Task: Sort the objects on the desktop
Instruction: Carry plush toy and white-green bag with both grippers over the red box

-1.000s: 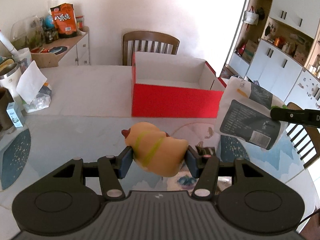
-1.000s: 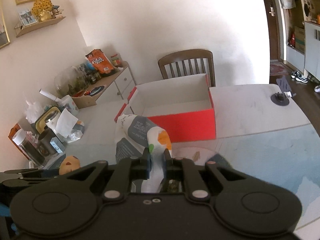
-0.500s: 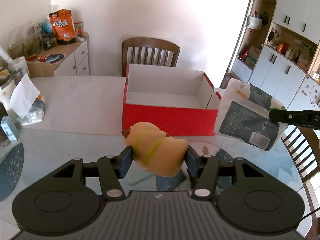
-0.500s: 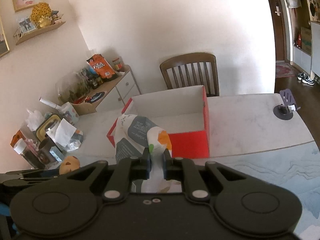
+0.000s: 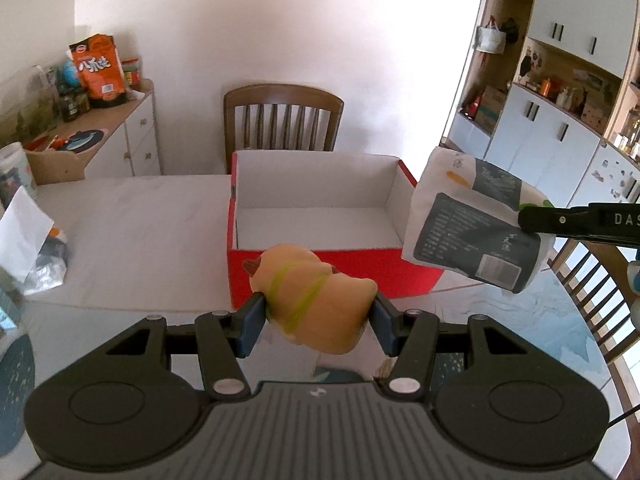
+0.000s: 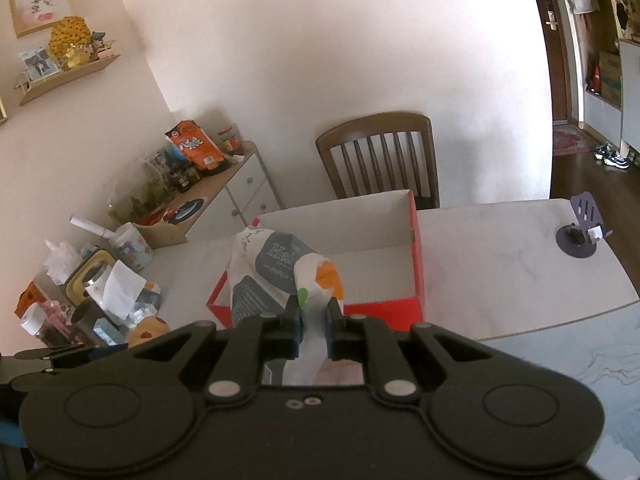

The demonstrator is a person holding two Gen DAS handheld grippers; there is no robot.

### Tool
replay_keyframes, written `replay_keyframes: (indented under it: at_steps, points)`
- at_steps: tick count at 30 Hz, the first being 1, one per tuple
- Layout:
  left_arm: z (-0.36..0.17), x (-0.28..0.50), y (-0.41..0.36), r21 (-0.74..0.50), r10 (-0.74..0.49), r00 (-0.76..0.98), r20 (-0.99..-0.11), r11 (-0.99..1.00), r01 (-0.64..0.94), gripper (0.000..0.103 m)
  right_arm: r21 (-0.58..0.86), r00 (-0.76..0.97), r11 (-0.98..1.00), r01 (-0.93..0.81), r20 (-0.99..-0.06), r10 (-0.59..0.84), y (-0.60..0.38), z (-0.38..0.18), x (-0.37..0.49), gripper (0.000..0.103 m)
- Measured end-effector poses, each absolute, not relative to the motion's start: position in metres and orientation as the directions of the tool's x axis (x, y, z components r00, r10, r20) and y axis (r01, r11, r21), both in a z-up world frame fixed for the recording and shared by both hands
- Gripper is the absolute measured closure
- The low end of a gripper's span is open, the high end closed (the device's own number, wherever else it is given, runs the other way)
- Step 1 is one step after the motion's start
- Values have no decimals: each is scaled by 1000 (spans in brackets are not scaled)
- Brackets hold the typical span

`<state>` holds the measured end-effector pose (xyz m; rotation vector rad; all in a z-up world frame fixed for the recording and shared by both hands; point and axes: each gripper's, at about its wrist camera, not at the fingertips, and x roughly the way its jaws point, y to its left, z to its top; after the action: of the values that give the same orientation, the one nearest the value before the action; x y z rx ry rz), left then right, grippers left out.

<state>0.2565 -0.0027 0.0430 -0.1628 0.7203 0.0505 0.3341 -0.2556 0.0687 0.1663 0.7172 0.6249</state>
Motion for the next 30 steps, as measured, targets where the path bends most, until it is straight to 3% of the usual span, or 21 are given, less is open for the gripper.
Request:
replay_keyframes:
  at_steps: [30]
  points:
    - [11, 379, 21, -118, -48, 736, -675, 992, -44, 48, 243, 626, 884, -400, -632, 457, -194, 29, 415, 91]
